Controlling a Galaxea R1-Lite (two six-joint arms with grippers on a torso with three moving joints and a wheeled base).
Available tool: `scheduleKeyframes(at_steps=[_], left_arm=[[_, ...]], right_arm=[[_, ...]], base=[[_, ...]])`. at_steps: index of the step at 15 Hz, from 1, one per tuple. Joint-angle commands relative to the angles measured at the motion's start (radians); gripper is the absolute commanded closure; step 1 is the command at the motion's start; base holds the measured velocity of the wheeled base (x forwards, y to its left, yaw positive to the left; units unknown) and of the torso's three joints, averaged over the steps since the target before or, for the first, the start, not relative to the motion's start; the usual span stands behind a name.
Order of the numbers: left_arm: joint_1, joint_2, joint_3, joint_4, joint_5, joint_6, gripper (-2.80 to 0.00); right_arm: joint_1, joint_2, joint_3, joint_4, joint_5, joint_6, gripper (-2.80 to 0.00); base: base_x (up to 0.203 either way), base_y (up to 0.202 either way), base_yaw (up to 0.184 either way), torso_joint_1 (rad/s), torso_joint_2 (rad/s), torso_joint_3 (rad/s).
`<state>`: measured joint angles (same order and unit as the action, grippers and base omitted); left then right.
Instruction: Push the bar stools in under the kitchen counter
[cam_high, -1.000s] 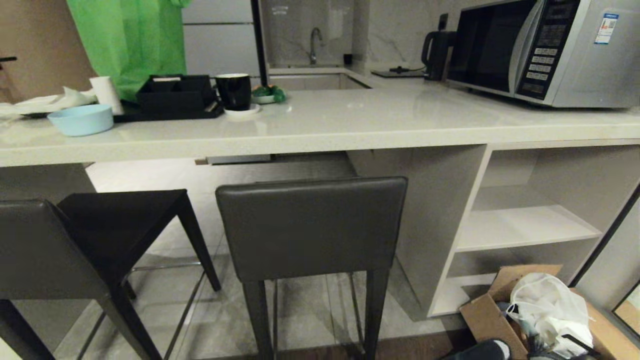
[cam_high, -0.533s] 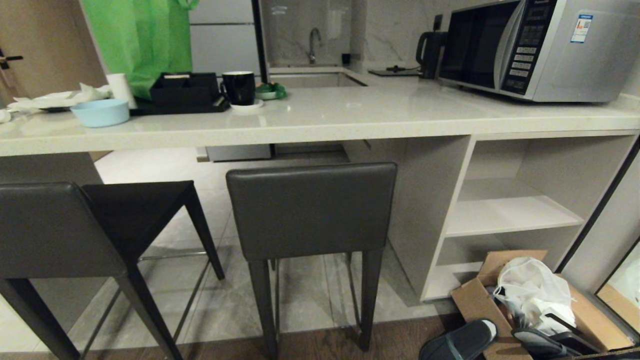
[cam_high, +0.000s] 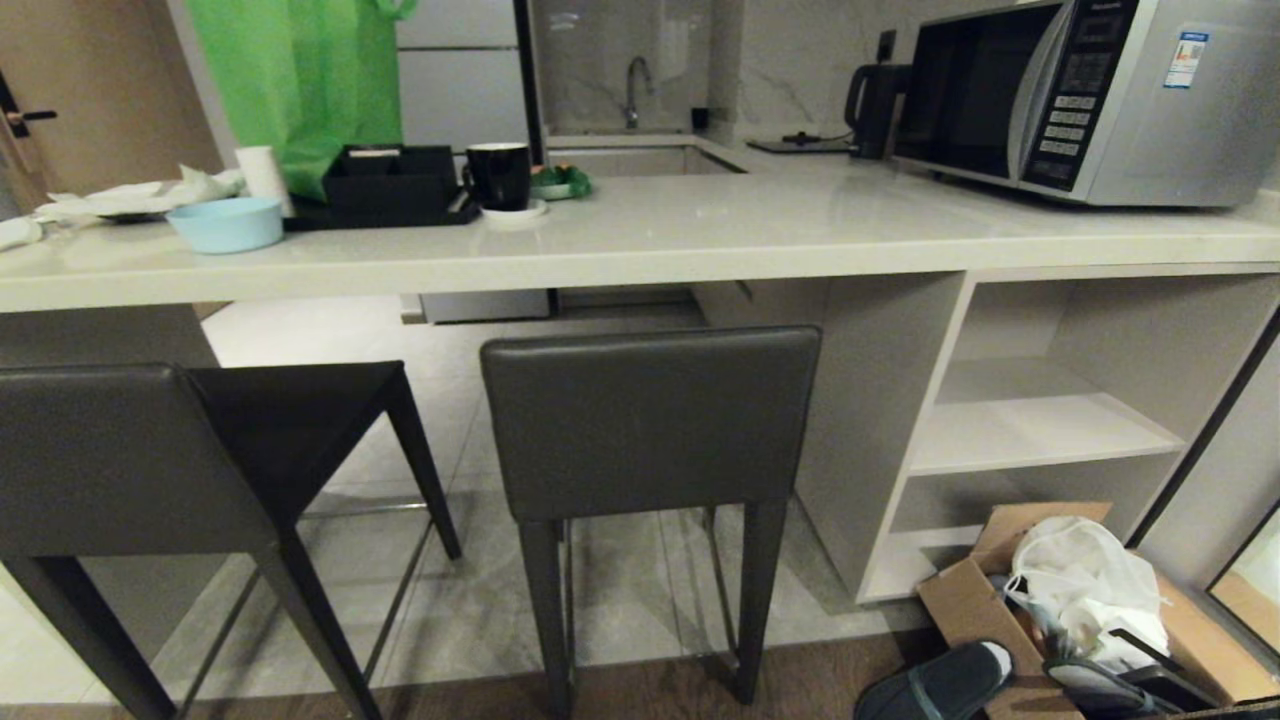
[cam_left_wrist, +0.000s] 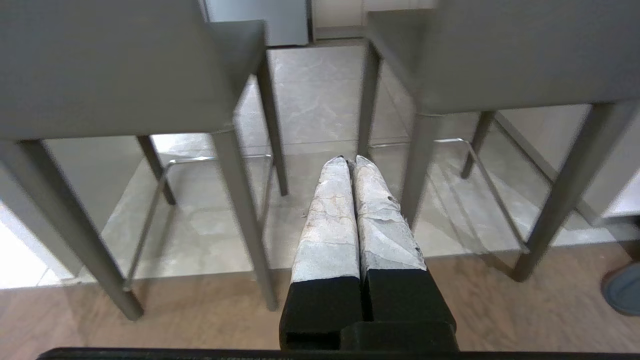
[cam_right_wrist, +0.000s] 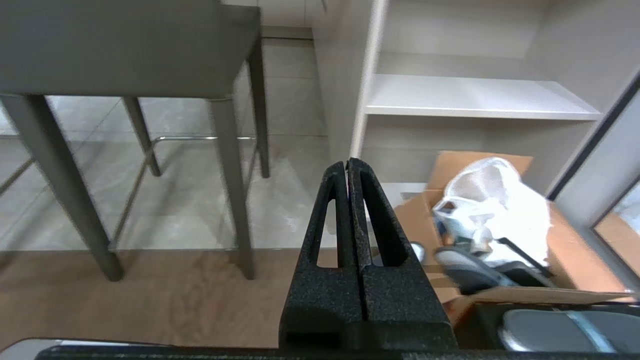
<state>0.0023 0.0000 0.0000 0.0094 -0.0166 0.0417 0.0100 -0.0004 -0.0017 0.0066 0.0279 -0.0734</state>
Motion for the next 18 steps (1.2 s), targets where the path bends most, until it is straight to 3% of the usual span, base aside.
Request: scheduleKeyframes(at_steps=[1,15,18], left_arm=[[0.001,0.0,0.005,0.0,0.0,0.0,0.0],[0.001,0.0,0.005,0.0,0.0,-0.005,0.0],[0.001,0.0,0.005,-0.002,-0.002,-0.003,0.0]], right_arm=[[0.001,0.0,0.0,0.0,0.0,0.001,0.0],[0.001,0.0,0.0,0.0,-0.005,-0.003,0.0],[0.001,0.0,0.0,-0.002,-0.005,0.003,0.0]], base=[[0.0,0.197,0.0,0.002,0.0,0.007],[0.0,0.196,-0.002,0.002,0.0,0.002],[0.0,0.066,0.0,0.035,-0.09,-0.066]])
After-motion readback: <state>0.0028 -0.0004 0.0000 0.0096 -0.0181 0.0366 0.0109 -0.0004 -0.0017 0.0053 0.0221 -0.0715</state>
